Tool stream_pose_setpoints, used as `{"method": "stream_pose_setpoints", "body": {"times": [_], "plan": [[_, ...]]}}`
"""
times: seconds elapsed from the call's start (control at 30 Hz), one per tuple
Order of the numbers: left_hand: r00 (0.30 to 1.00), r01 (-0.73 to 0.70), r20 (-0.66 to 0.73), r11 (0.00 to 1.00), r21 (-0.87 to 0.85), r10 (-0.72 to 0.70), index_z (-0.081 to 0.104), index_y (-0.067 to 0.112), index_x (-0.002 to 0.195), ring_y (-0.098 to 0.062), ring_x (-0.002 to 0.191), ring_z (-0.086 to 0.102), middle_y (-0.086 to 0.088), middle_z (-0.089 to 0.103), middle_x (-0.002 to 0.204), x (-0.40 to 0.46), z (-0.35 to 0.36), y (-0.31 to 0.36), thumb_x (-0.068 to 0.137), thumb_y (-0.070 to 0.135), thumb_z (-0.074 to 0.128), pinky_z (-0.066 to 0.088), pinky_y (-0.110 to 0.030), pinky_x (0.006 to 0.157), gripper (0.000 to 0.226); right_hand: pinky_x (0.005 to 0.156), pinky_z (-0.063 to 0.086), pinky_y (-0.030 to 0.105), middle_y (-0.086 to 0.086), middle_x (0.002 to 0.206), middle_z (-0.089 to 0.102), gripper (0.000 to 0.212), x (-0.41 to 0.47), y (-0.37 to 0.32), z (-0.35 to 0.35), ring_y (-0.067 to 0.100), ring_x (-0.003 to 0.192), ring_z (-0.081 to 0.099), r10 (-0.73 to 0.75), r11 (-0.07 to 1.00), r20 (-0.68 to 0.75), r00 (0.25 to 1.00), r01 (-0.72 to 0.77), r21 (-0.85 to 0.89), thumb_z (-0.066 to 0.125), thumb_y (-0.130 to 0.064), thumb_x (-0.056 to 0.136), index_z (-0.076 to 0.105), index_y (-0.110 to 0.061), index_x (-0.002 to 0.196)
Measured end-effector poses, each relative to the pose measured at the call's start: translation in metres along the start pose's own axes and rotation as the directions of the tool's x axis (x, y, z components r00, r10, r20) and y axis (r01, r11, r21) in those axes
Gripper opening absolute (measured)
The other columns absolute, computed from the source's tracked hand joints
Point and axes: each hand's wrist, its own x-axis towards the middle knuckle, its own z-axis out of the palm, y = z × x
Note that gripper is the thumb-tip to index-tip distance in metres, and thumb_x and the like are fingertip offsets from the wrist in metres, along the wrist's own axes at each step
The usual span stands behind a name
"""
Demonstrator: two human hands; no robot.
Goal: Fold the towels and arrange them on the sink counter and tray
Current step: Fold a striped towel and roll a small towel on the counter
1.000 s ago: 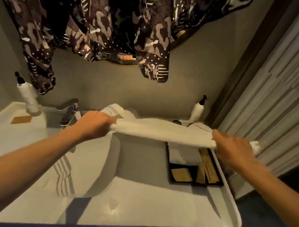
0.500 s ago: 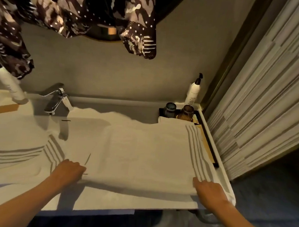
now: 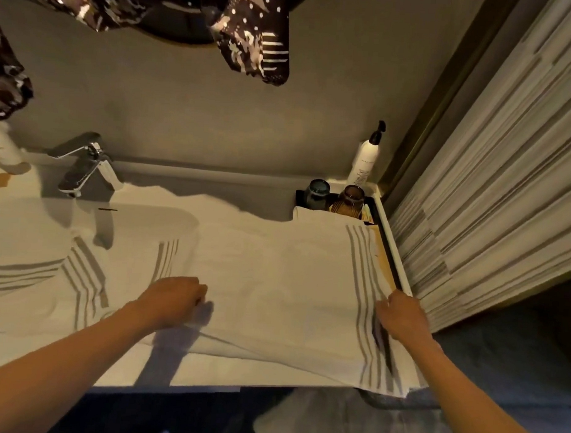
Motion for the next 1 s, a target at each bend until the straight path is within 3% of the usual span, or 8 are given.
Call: {"method": "stream_pose_setpoints", "body": {"times": [0.1, 0.2, 0.37, 0.47, 0.63, 0.73, 0.87, 1.0], "plan": [[0.970, -0.225, -0.114, 0.969, -0.099, 0.213, 0.059, 0.022, 0.116, -0.022, 0.103, 0.057, 0.000, 0.057, 0.117, 0.015, 0.015, 0.048, 0.097, 0.038, 0.047, 0.049, -0.037, 0.083, 0.028, 0.077, 0.045, 0.037, 0.019, 0.113, 0.061, 0.037, 0.003, -0.011, 0.005, 0.039, 0.102, 0.061, 0.082, 0.997, -0.048, 0.995, -0.083, -0.010, 0.042, -0.033, 0.097, 0.057, -0.002, 0.110], [0.912, -0.362, -0.241, 0.928, -0.094, 0.331, 0.053, 0.024, 0.135, -0.027, 0.123, 0.052, -0.003, 0.049, 0.143, 0.036, 0.035, 0.079, 0.094, 0.030, 0.045, 0.048, -0.041, 0.096, 0.042, 0.075, 0.050, 0.037, 0.022, 0.108, 0.064, 0.039, 0.024, -0.014, -0.001, 0.037, 0.093, 0.063, 0.060, 0.994, -0.010, 0.998, -0.059, 0.092, 0.039, -0.038, 0.099, 0.057, -0.003, 0.097], [0.900, -0.357, -0.297, 0.930, -0.084, 0.319, 0.034, 0.021, 0.151, -0.034, 0.144, 0.031, -0.011, 0.029, 0.160, 0.069, 0.043, 0.114, 0.098, 0.026, 0.041, 0.030, -0.047, 0.116, 0.054, 0.057, 0.045, 0.028, 0.013, 0.082, 0.061, 0.028, 0.049, -0.012, -0.009, 0.030, 0.072, 0.059, 0.119, 0.978, 0.117, 0.986, -0.137, 0.158, 0.056, -0.032, 0.092, 0.057, -0.004, 0.089], [0.899, -0.348, -0.325, 0.930, -0.119, 0.295, 0.044, 0.009, 0.142, -0.034, 0.136, 0.039, -0.013, 0.040, 0.153, 0.079, 0.035, 0.136, 0.096, 0.023, 0.044, 0.036, -0.045, 0.110, 0.048, 0.056, 0.042, 0.027, 0.010, 0.080, 0.057, 0.019, 0.053, -0.009, -0.011, 0.021, 0.066, 0.052, 0.136, 0.976, 0.090, 0.987, -0.149, 0.161, 0.061, -0.023, 0.088, 0.054, -0.006, 0.084], [0.890, -0.325, -0.410, 0.906, -0.271, 0.197, 0.052, 0.010, 0.123, -0.030, 0.101, 0.055, -0.008, 0.055, 0.124, 0.087, 0.029, 0.147, 0.091, 0.016, 0.046, 0.049, -0.044, 0.079, 0.033, 0.055, 0.041, 0.027, 0.009, 0.085, 0.059, 0.024, 0.043, -0.020, -0.033, 0.019, 0.069, 0.053, 0.082, 0.952, 0.044, 0.996, -0.092, 0.293, 0.055, -0.031, 0.092, 0.059, -0.007, 0.089], [0.923, -0.324, -0.345, 0.831, -0.452, 0.172, 0.052, 0.014, 0.127, -0.030, 0.102, 0.057, -0.008, 0.055, 0.124, 0.091, 0.024, 0.141, 0.097, 0.018, 0.043, 0.050, -0.043, 0.083, 0.032, 0.054, 0.043, 0.029, 0.010, 0.085, 0.062, 0.027, 0.028, -0.042, -0.063, 0.023, 0.073, 0.058, 0.037, 0.927, -0.011, 0.999, -0.030, 0.373, 0.053, -0.031, 0.093, 0.064, -0.007, 0.088], [0.973, -0.145, -0.217, 0.525, -0.839, -0.079, 0.062, 0.020, 0.116, -0.021, 0.096, 0.066, -0.008, 0.069, 0.112, 0.084, 0.013, 0.124, 0.099, 0.020, 0.044, 0.054, -0.037, 0.085, 0.025, 0.082, 0.055, 0.051, 0.015, 0.090, 0.067, 0.017, -0.006, -0.101, -0.103, 0.031, 0.083, 0.065, -0.046, 0.873, 0.052, 0.998, 0.015, 0.487, 0.058, -0.027, 0.091, 0.063, -0.010, 0.088], [0.959, 0.098, 0.151, -0.221, -0.970, -0.240, 0.063, 0.008, 0.097, -0.026, 0.064, 0.059, -0.020, 0.066, 0.086, 0.067, 0.006, 0.079, 0.098, 0.010, 0.046, 0.052, -0.034, 0.060, 0.018, 0.083, 0.056, 0.052, 0.022, 0.097, 0.066, 0.034, -0.036, -0.185, -0.114, 0.029, 0.089, 0.064, -0.181, 0.808, 0.247, 0.952, 0.001, 0.589, 0.066, -0.030, 0.090, 0.063, -0.004, 0.110]]}}
